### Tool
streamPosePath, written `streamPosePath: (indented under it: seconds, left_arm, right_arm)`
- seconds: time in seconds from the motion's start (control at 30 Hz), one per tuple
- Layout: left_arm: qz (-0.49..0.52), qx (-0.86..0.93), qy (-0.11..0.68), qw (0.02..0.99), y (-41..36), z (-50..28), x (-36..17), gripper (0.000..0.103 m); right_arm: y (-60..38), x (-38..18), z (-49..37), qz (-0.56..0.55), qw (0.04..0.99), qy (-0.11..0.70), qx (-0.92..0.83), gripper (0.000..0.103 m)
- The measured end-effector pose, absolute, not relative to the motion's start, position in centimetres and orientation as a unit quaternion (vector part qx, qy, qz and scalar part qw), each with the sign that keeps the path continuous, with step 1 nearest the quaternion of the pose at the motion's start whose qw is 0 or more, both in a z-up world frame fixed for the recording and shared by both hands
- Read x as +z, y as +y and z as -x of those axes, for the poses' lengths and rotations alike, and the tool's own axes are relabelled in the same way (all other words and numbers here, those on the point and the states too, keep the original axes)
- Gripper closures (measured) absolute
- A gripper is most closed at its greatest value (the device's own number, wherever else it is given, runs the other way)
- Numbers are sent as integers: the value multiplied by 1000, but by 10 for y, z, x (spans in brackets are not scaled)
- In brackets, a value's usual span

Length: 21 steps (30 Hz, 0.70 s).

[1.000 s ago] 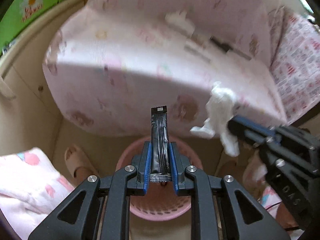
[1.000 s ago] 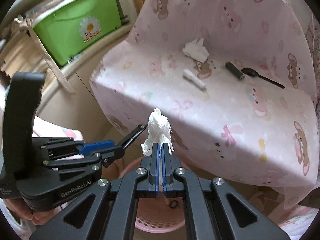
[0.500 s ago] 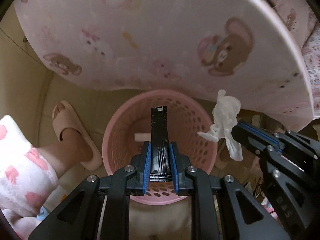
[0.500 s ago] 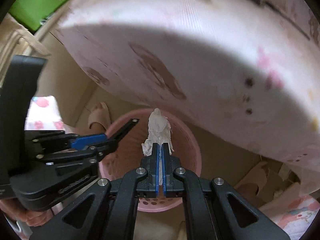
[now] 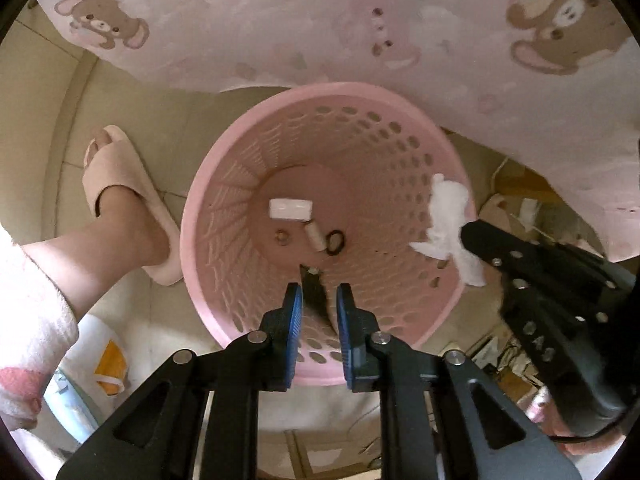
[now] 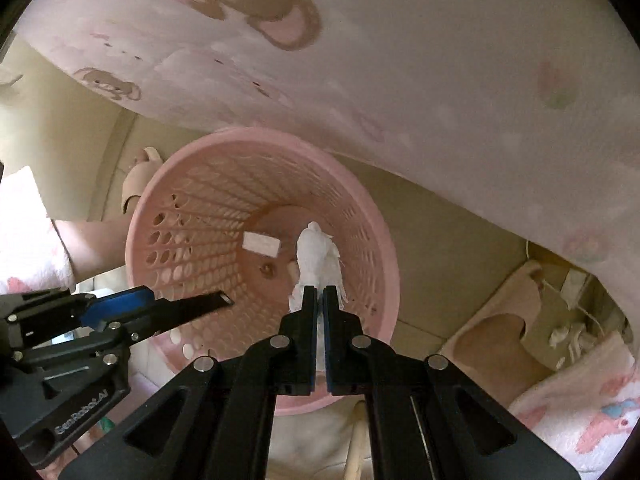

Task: Collect trash
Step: 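Open the left gripper then the right gripper to drop both items, then move both open grippers back above the chair seat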

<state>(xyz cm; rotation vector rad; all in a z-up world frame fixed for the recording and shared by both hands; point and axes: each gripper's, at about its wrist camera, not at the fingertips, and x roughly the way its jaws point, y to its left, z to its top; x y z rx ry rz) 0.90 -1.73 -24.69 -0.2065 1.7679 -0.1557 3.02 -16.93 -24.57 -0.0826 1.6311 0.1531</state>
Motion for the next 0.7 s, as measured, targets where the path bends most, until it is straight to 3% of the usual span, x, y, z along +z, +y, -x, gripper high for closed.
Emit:
streamPosePath:
  seconds: [0.17,0.23,0.3,0.47,0.57,0.7]
  left_arm:
    - [99,-65,775,620,-15,-8,-249,81]
    - [87,-59,772,627,-14,-11,-247,70]
    - [71,-48,767,636,-13,-12,-244,53]
    - [41,-37,756,652,-13,-16,-232,39]
    - [12,-37,739,672,-18,-19,-219,30]
    - [2,-36,723,690,-17,-23,-207,29]
  right_arm:
    - [-163,-249,-31,47,674,735,62,99]
    - [-164,-249,-30,49,672,736,63,99]
    - [-162,-246,-30,47,673,736,63,96]
    - [-156,-229,-27,69,698,710,69,56]
    - [-155,-212,-26,86,718,688,61,55]
    - [-165,-185,-27,66,744,663,56,48]
